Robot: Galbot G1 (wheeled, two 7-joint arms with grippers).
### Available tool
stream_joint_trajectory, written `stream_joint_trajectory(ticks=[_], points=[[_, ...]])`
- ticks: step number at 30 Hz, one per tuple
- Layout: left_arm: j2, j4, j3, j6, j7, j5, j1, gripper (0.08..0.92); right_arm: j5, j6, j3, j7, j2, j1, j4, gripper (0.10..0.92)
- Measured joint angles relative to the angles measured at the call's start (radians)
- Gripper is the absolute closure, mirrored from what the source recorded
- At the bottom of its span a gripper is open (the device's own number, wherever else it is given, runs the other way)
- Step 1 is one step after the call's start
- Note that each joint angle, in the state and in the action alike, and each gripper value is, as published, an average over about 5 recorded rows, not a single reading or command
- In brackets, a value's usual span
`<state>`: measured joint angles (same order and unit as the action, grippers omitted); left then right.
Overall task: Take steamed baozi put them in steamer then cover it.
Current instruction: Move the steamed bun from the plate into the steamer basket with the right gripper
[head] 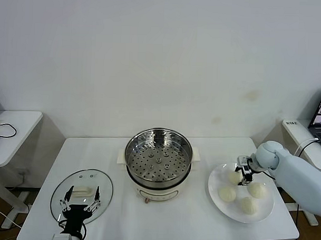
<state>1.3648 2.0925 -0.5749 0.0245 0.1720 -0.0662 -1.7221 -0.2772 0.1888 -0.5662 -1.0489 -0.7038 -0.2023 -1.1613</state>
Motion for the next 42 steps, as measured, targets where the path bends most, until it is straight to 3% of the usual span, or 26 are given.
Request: stream_joint_trajectory(ticks=[7,18,29,42], points=[[0.000,0.007,-0.001,0.000,0.000,0.000,-0.007,0.177,0.004,-0.004,0.008,-0.005,0.012,0.000,-0.003,0.508],[-0.007,0.021,-0.002,0.001,0.000,0.001,-0.017,0.177,0.067,0.013,-0.035,-0.016,0.069,0.058,-0.073,0.499],[-0.024,0.040,-0.002,0.009,0.000,-0.002,-0.026,0.177,0.244,0.054,-0.185,-0.046,0.126,0.279,-0.185,0.491],[-0.035,0.043,-0.011,0.009,-0.002,-0.012,-0.026,0.177,0.440,0.073,-0.408,-0.037,-0.012,0.609,-0.195,0.491]])
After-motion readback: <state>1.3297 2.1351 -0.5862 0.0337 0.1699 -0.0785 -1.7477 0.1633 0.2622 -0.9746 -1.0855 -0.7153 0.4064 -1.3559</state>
